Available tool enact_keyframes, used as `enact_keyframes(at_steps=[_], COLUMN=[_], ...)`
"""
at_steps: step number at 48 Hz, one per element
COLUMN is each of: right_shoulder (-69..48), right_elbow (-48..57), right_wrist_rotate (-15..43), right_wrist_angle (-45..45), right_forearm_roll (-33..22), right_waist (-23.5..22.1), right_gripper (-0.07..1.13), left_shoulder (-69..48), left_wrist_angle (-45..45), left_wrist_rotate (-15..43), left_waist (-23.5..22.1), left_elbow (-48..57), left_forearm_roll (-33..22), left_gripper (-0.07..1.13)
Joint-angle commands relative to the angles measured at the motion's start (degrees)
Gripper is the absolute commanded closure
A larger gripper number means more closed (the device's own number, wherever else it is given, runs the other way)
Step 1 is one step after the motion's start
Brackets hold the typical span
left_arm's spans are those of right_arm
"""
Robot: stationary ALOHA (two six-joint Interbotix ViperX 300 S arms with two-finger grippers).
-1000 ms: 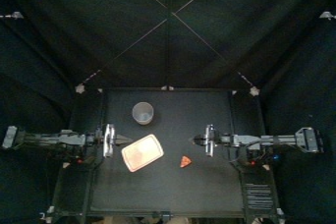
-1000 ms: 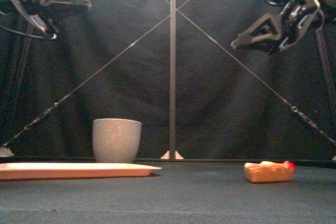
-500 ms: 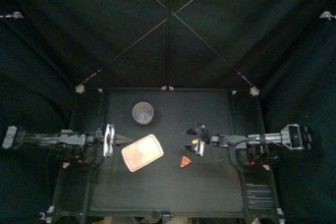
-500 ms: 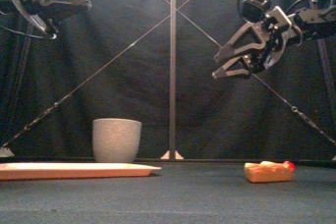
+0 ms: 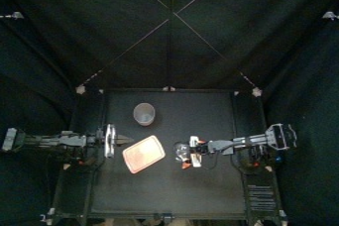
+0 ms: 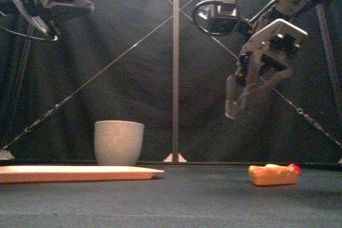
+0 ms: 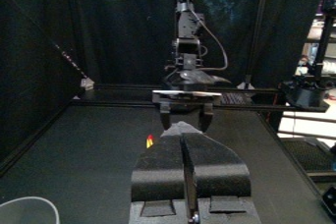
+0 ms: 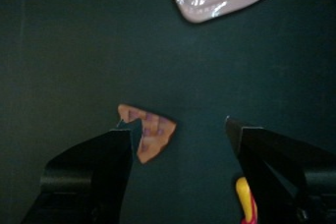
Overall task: Pick the pie then place it in the grey bowl
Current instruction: Pick the pie
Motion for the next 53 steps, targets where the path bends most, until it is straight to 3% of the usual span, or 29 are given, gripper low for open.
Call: enact_keyframes(at_steps=[1, 7, 14, 22, 53], right_shoulder=[2.5, 6.9, 10.5, 13.8, 17.5], right_elbow=[-4.5, -7.9, -9.8, -10.8, -10.7], right_wrist_rotate=[-0.3, -2.3, -9.7, -14.9, -15.3], right_wrist_angle=[7.6, 12.5, 13.3, 15.3, 14.1], right_forearm_roll=[-3.2, -4.8, -4.0, -2.5, -7.6], right_waist=[2.6, 5.0, 7.4, 7.5, 5.4], right_gripper=[0.07, 0.07, 0.07, 0.07, 0.07], left_shoulder=[0.3, 0.3, 0.3, 0.3, 0.3], left_wrist_angle=[-0.4, -0.5, -0.5, -0.5, -0.5], left_wrist_rotate=[0.0, 0.0, -0.1, -0.2, -0.2], left_waist=[0.2, 0.2, 0.4, 0.5, 1.8], left_elbow=[-0.8, -0.4, -0.2, -0.1, 0.8], left_forearm_roll=[0.0, 0.0, 0.0, 0.0, -0.6], left_gripper=[1.07, 1.07, 1.07, 1.07, 1.07])
